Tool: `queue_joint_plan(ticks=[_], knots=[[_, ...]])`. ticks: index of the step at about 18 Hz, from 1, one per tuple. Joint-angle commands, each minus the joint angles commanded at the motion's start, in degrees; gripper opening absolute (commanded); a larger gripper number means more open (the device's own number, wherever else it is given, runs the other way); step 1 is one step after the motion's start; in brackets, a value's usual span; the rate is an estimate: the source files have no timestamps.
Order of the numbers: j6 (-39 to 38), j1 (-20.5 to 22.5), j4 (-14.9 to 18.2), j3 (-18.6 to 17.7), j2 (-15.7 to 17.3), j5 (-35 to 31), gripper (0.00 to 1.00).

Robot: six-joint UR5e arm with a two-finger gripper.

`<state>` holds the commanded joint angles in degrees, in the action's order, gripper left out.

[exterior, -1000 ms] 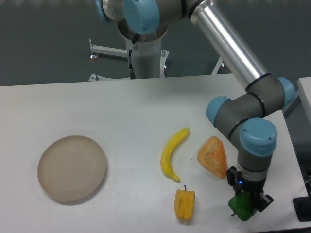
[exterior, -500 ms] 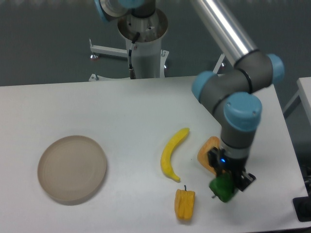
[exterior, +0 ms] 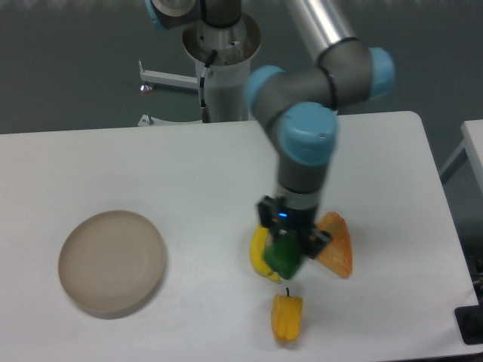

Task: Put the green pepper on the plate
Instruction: 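Carry the green pepper over the banana toward the beige plate, then lower the green pepper onto the plate's center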

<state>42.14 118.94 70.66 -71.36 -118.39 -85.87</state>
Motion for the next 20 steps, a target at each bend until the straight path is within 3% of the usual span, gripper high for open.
queue_joint_plan(ticks=[3,9,12,17,20], knots=[[-12.1,-4.3,-0.4,-0.7,-0.5,0.0,0.33],[-25.9,-10.9,-0.7,-1.3,-2.1,1.6,0.33],[-30.9,-13.2,-4.4,-1.7,-3.5,3.3,0.33],[-32.4,-15.3,-11.9,-5.9,-5.9,3.3,0.35],[-31.9,-15.8,-13.5,-7.6,-5.8,3.3,0.35]])
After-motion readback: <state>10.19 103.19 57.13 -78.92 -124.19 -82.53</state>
